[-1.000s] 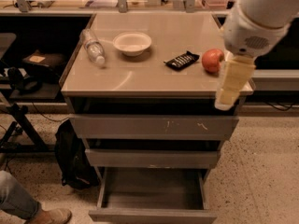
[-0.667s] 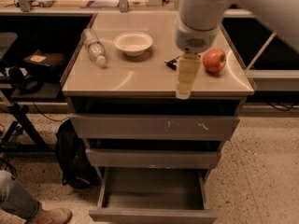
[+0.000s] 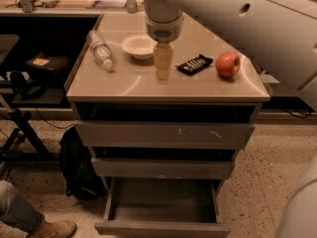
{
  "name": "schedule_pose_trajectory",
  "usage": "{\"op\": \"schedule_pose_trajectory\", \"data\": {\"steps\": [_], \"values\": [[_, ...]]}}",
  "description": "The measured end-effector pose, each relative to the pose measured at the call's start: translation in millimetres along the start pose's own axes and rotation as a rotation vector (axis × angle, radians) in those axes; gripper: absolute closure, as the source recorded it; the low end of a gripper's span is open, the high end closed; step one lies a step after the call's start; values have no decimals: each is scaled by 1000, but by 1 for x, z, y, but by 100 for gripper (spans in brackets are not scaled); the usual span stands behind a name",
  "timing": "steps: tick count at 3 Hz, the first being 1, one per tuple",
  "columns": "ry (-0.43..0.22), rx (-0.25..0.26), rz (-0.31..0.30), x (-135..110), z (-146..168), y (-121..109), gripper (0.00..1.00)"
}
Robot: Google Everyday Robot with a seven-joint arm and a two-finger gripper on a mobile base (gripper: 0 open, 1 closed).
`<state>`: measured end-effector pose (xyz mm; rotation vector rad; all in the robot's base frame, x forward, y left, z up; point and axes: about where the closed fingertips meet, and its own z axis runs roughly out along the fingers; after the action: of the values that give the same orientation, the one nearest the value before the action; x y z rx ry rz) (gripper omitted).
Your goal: Place apple into bottom drawer
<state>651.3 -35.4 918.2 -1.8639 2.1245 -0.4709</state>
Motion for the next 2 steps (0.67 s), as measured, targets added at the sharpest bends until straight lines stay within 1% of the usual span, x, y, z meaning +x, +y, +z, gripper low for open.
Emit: {"op": "schedule_pose_trajectory", "data": {"steps": [1,2], "values": [[1,-2,0,1,0,1,0],[24,25,48,37,-23,8,0]]}}
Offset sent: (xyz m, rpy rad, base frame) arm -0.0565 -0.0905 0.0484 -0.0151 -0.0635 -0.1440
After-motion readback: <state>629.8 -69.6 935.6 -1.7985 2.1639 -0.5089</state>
